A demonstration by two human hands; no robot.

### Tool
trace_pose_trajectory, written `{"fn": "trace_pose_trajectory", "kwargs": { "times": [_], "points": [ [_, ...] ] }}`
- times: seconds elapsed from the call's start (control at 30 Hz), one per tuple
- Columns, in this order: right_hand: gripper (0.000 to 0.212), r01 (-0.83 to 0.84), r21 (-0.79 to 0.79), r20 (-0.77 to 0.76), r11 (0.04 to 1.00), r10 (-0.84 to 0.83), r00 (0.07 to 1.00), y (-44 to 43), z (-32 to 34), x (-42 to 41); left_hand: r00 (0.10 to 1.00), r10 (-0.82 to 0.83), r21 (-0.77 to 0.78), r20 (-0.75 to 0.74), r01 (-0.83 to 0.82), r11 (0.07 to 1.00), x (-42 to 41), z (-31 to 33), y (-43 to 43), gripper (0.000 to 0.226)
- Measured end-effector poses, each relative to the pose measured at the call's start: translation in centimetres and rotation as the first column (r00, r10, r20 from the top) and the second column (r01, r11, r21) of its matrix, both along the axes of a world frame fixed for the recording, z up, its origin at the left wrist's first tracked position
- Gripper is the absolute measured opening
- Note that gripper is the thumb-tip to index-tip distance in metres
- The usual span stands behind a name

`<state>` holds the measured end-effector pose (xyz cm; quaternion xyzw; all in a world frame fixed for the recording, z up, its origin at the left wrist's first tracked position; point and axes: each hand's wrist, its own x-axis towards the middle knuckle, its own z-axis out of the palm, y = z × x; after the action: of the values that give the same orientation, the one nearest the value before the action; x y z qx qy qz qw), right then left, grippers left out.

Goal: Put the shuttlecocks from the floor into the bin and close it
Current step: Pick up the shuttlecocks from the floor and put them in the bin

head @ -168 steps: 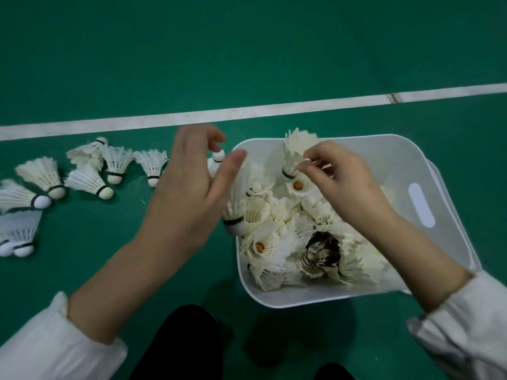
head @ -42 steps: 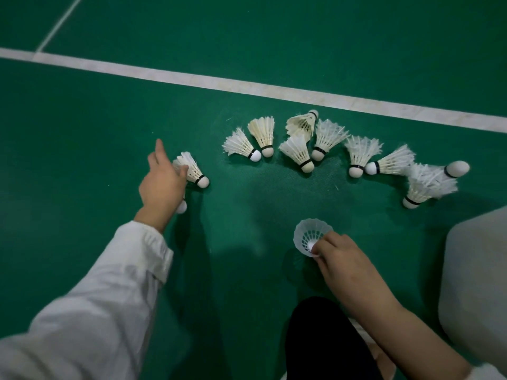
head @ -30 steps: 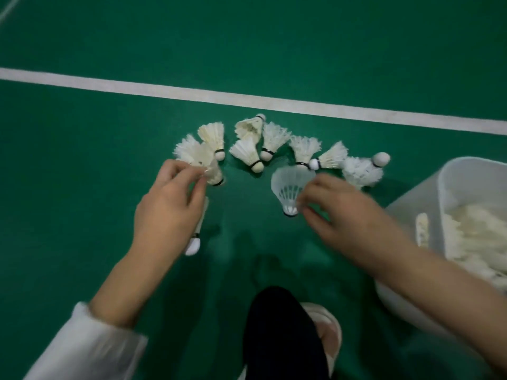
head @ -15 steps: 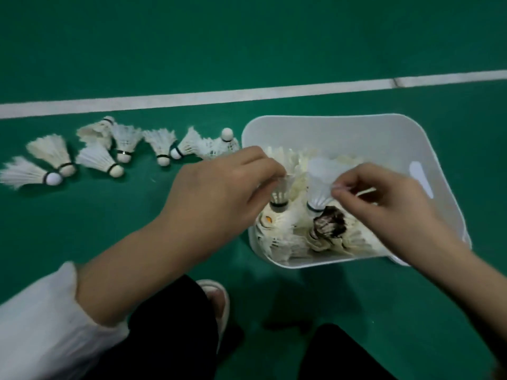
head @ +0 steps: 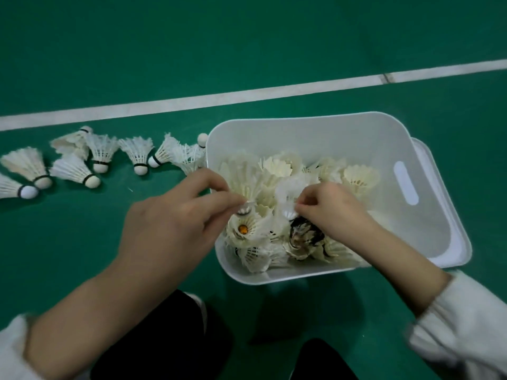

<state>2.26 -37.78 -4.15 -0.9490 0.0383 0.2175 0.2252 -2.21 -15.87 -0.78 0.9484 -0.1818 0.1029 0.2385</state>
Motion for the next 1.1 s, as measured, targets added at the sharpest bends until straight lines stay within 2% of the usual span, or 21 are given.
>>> {"fn": "trace_pose_trajectory", "kwargs": {
  "times": [0.1, 0.27, 0.33, 0.43, 0.53, 0.57, 0.63, 0.7, 0.73, 0.8, 0.9, 0.93, 1.0, 1.1],
  "points": [
    [0.021, 0.029, 0.043, -0.051, 0.999, -0.027, 0.998, 0.3, -1.7, 0.5, 0.999, 0.019, -0.019, -0.035, -0.02, 1.0, -0.1, -0.4, -0.3, 0.022],
    [0.019, 0.138, 0.194, -0.006, 0.971, -0.14, 0.99, -0.5, -1.4, 0.2, 0.999, 0.007, -0.036, -0.039, -0.009, 0.999, 0.1, -0.4, -0.8, 0.021],
    [0.018, 0.105, 0.15, -0.033, 0.983, -0.101, 0.994, -0.6, -2.0, -0.3, 0.999, 0.002, -0.03, -0.034, -0.003, 1.0, 0.1, -0.4, -0.9, 0.02],
    [0.02, -0.037, 0.016, -0.03, 0.999, 0.037, 0.999, -0.2, -2.8, -0.5, 0.999, -0.006, -0.027, -0.032, 0.005, 1.0, 0.0, -0.3, -1.1, 0.019],
    [0.03, -0.065, 0.012, -0.07, 0.998, 0.066, 0.995, 0.0, -2.0, -0.2, 1.0, -0.005, -0.026, -0.031, 0.004, 1.0, -0.1, -0.3, -1.0, 0.019],
    [0.032, -0.066, -0.007, -0.047, 0.998, 0.065, 0.997, 0.0, -1.5, -0.3, 0.999, -0.005, -0.027, -0.034, 0.004, 1.0, -0.2, -0.3, -0.9, 0.02],
    [0.033, -0.046, -0.065, 0.151, 0.997, 0.056, 0.987, -0.2, -0.5, -0.8, 0.999, -0.008, -0.032, -0.038, 0.007, 0.999, -0.1, -0.3, -0.9, 0.021],
    [0.032, -0.075, 0.088, 0.385, 0.993, 0.035, 0.922, -0.1, 1.3, -1.5, 1.0, -0.023, -0.035, -0.02, 0.022, 0.999, -0.1, -0.2, -1.0, 0.021],
    [0.032, -0.147, 0.203, 0.433, 0.968, 0.046, 0.9, 0.1, 2.2, -1.9, 0.999, -0.037, -0.036, -0.014, 0.037, 0.999, 0.0, -0.2, -1.1, 0.021],
    [0.036, -0.324, 0.322, 0.43, 0.89, 0.168, 0.887, 1.1, 3.7, -2.6, 0.997, -0.07, -0.035, -0.012, 0.069, 0.997, 0.0, 0.0, -1.3, 0.02],
    [0.024, -0.473, 0.246, 0.383, 0.846, 0.363, 0.849, 2.5, 3.8, -3.1, 0.995, -0.096, -0.016, -0.017, 0.095, 0.995, -0.2, 0.2, -1.6, 0.021],
    [0.015, -0.457, 0.221, 0.388, 0.862, 0.352, 0.852, 2.6, 3.8, -3.2, 0.994, -0.105, -0.021, -0.026, 0.105, 0.994, -0.4, 0.3, -1.6, 0.023],
    [0.005, -0.314, 0.211, 0.372, 0.926, 0.221, 0.901, 2.1, 4.5, -3.1, 0.992, -0.103, -0.069, -0.069, 0.098, 0.993, -0.5, 0.8, -1.5, 0.03],
    [0.019, -0.043, 0.207, 0.183, 0.977, 0.005, 0.983, 0.7, 5.5, -3.1, 0.992, -0.027, -0.186, -0.124, 0.003, 0.982, -0.5, 1.5, -0.8, 0.047]
  ]
}}
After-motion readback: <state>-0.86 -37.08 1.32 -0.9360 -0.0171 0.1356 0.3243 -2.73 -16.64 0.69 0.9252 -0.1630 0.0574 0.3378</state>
